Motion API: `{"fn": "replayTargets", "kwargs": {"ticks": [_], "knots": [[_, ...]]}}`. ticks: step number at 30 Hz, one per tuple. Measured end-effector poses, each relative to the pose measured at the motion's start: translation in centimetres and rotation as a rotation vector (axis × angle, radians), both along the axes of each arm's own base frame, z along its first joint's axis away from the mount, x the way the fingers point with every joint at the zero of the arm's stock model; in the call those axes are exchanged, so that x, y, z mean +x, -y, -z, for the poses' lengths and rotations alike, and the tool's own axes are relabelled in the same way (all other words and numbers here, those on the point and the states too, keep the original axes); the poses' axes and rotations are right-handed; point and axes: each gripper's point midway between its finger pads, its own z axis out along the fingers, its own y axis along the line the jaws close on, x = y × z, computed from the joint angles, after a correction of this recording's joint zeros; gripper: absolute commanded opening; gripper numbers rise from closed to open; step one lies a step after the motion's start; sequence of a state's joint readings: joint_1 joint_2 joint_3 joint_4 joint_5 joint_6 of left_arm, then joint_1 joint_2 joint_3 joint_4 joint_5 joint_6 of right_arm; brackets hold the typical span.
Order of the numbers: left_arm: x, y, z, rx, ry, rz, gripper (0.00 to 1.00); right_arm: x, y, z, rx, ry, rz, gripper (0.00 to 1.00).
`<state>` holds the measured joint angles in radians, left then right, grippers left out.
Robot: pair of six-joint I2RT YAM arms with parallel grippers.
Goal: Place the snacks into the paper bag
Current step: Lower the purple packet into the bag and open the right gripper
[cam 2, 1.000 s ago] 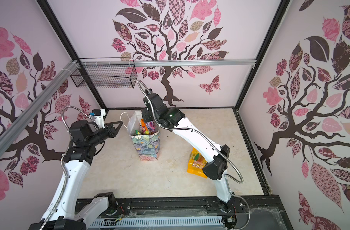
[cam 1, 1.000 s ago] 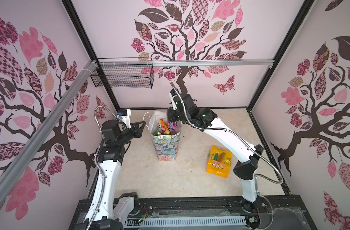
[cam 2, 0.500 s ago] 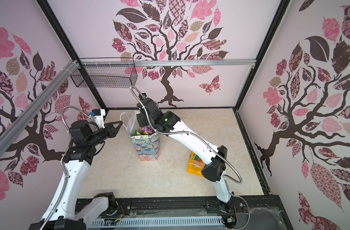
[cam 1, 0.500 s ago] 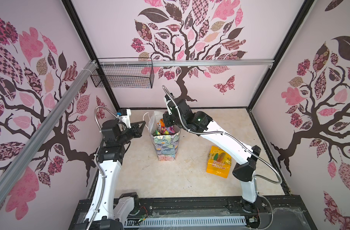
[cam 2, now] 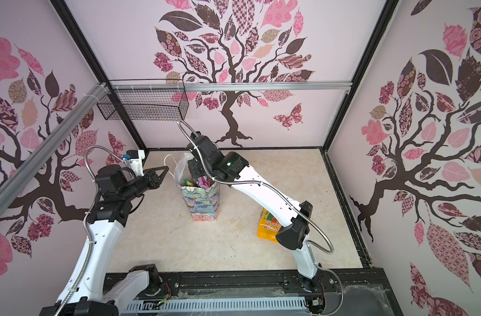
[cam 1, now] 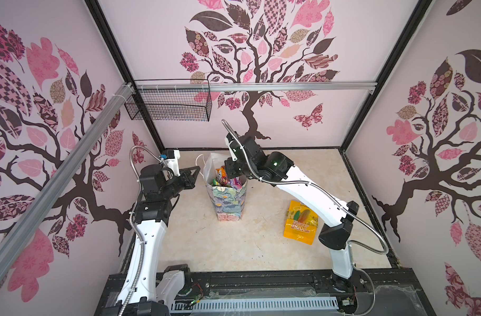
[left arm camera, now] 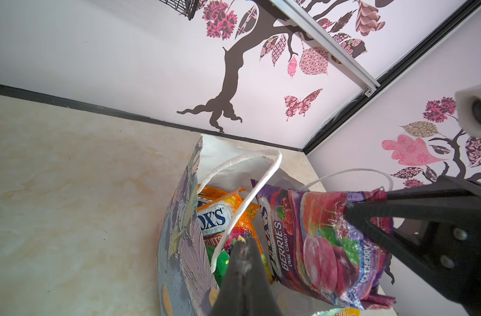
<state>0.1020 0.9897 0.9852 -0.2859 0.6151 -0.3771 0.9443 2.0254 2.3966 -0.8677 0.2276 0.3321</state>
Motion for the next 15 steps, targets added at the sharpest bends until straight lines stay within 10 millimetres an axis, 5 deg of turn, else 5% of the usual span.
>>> {"fn": "replayTargets", "kwargs": {"ticks": [7, 15], "knots": [[0.0, 0.0, 0.0, 0.0, 0.0, 0.0, 0.0, 1.6, 1.6, -0.7, -0.017, 0.022, 0.073, 0.0], [0.0, 0.0, 0.0, 0.0, 0.0, 0.0, 0.0, 3.5, 0.1, 3.8, -0.08, -0.03, 0.078, 0.0]]}}
